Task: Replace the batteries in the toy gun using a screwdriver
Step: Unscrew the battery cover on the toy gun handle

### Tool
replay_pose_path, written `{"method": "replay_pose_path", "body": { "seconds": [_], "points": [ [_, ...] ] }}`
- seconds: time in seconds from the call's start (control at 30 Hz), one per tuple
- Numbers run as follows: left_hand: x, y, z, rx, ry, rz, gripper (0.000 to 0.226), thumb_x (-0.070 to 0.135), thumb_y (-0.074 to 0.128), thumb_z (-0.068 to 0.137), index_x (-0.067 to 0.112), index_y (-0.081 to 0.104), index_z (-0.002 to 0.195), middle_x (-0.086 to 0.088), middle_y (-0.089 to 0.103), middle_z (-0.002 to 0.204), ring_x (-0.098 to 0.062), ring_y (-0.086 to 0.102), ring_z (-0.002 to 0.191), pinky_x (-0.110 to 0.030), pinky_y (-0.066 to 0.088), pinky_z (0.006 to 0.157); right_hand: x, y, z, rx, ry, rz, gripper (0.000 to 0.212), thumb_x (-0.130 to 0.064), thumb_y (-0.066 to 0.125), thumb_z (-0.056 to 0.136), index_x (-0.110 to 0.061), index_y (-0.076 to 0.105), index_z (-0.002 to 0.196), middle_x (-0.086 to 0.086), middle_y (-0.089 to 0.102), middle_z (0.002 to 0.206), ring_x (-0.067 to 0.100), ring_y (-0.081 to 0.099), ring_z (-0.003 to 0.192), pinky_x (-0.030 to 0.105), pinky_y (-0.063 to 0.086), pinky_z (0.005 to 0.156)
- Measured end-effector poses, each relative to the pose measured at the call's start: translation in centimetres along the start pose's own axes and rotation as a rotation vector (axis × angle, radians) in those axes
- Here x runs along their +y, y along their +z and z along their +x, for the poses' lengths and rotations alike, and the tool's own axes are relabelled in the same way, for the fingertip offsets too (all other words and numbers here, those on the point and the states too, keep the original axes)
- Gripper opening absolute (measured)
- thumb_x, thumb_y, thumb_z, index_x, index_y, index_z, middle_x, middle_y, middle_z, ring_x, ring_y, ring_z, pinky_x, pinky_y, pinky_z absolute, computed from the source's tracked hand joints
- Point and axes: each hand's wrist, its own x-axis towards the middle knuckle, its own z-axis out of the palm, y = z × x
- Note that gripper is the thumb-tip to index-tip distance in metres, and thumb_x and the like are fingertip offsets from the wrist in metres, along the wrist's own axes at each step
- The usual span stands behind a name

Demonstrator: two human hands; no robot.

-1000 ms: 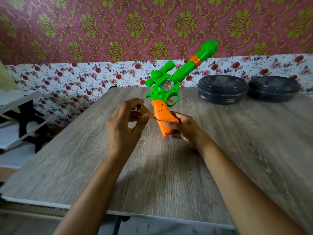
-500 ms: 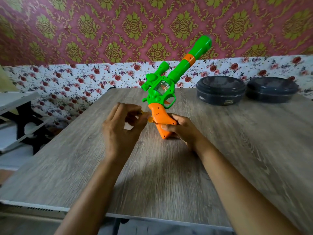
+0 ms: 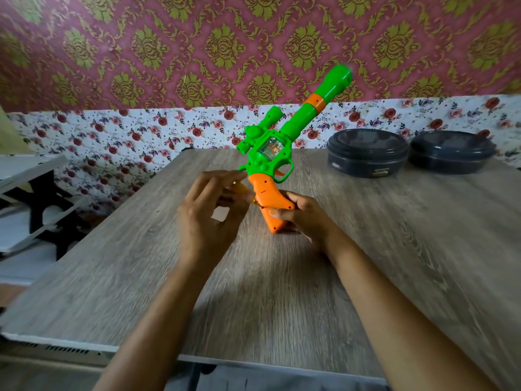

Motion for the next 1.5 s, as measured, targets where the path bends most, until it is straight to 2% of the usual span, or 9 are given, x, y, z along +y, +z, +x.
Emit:
{"method": "replay_pose_path", "body": {
  "seconds": [0.2, 0.33, 0.47, 0.67, 0.8, 0.9, 1.2, 1.33, 1.5],
  "points": [
    [-0.62, -0.02, 0.04, -0.011, 0.061, 0.002, 0.030, 0.007, 0.052, 0.092, 0.012, 0.056, 0.121, -0.002, 0.064, 0.104, -0.008, 0.067, 0.074, -0.025, 0.058, 0.064, 0.11, -0.10, 0.11, 0.008, 0.019, -0.008, 0.049, -0.009, 0.059, 0.087, -0.018, 0.047, 0.134, 0.006, 0.060, 0.118, 0.014, 0.061, 0.091, 0.027, 0.056, 0.073],
    [-0.46, -0.10, 0.06, 0.058, -0.044, -0.031, 0.019, 0.019, 0.066, 0.083, 0.020, 0.063, 0.101, 0.012, 0.063, 0.093, -0.007, 0.063, 0.070, -0.026, 0.053, 0.058, 0.10, -0.04, 0.25, 0.009, 0.020, -0.024, 0.050, -0.008, 0.058, 0.087, -0.018, 0.046, 0.135, 0.008, 0.060, 0.120, 0.020, 0.060, 0.096, 0.029, 0.055, 0.073],
    [-0.41, -0.11, 0.28, 0.091, -0.154, -0.126, 0.027, 0.023, 0.074, 0.073, 0.030, 0.049, 0.075, 0.012, 0.064, 0.093, -0.011, 0.062, 0.067, -0.027, 0.048, 0.054, 0.27, -0.08, 0.40, 0.010, 0.024, -0.021, 0.050, -0.005, 0.057, 0.087, -0.017, 0.046, 0.135, 0.010, 0.059, 0.121, 0.024, 0.059, 0.102, 0.032, 0.055, 0.077],
    [-0.32, 0.01, 0.26, 0.071, -0.238, -0.174, 0.019, 0.034, 0.070, 0.076, 0.038, 0.053, 0.084, 0.001, 0.063, 0.072, -0.013, 0.063, 0.054, -0.036, 0.050, 0.048, 0.27, -0.02, 0.44, 0.006, 0.027, -0.010, 0.050, -0.005, 0.057, 0.087, -0.018, 0.047, 0.134, 0.009, 0.060, 0.117, 0.024, 0.059, 0.101, 0.031, 0.055, 0.075],
    [-0.09, 0.01, 0.14, -0.040, -0.084, -0.107, 0.018, 0.023, 0.057, 0.087, 0.028, 0.060, 0.104, -0.007, 0.065, 0.085, -0.007, 0.066, 0.064, -0.024, 0.052, 0.057, 0.19, -0.07, 0.32, 0.007, 0.018, -0.028, 0.049, -0.008, 0.059, 0.087, -0.019, 0.048, 0.133, 0.011, 0.060, 0.121, 0.022, 0.060, 0.100, 0.031, 0.055, 0.077],
    [-0.16, 0.06, 0.05, -0.049, -0.033, -0.053, 0.027, 0.014, 0.047, 0.091, 0.019, 0.056, 0.116, 0.005, 0.065, 0.094, -0.004, 0.068, 0.071, -0.023, 0.056, 0.062, 0.12, -0.09, 0.25, 0.008, 0.023, -0.024, 0.050, -0.009, 0.059, 0.087, -0.019, 0.046, 0.134, 0.010, 0.060, 0.122, 0.022, 0.060, 0.102, 0.030, 0.055, 0.076],
    [-0.47, 0.05, 0.12, 0.070, -0.127, -0.136, 0.028, 0.023, 0.073, 0.073, 0.026, 0.045, 0.079, 0.014, 0.061, 0.089, -0.012, 0.060, 0.065, -0.020, 0.048, 0.055, 0.06, -0.04, 0.03, -0.003, 0.010, -0.012, 0.047, -0.003, 0.055, 0.088, -0.016, 0.048, 0.132, 0.008, 0.059, 0.113, 0.022, 0.057, 0.098, 0.027, 0.053, 0.072],
    [-0.33, 0.10, 0.13, 0.078, -0.189, -0.159, 0.032, 0.025, 0.074, 0.074, 0.039, 0.046, 0.084, 0.013, 0.062, 0.077, -0.013, 0.061, 0.064, -0.023, 0.050, 0.056, 0.04, 0.05, 0.11, -0.001, 0.007, -0.006, 0.048, -0.001, 0.054, 0.088, -0.016, 0.048, 0.133, 0.007, 0.059, 0.110, 0.019, 0.058, 0.093, 0.027, 0.054, 0.072],
    [-0.23, -0.19, 0.28, -0.042, -0.035, -0.048, 0.012, 0.026, 0.063, 0.085, 0.027, 0.064, 0.097, 0.016, 0.055, 0.092, -0.003, 0.059, 0.072, -0.019, 0.050, 0.060, 0.06, -0.04, 0.12, -0.006, 0.009, -0.017, 0.046, -0.005, 0.055, 0.088, -0.017, 0.048, 0.132, 0.006, 0.059, 0.113, 0.019, 0.059, 0.095, 0.028, 0.054, 0.074]
  ]
}}
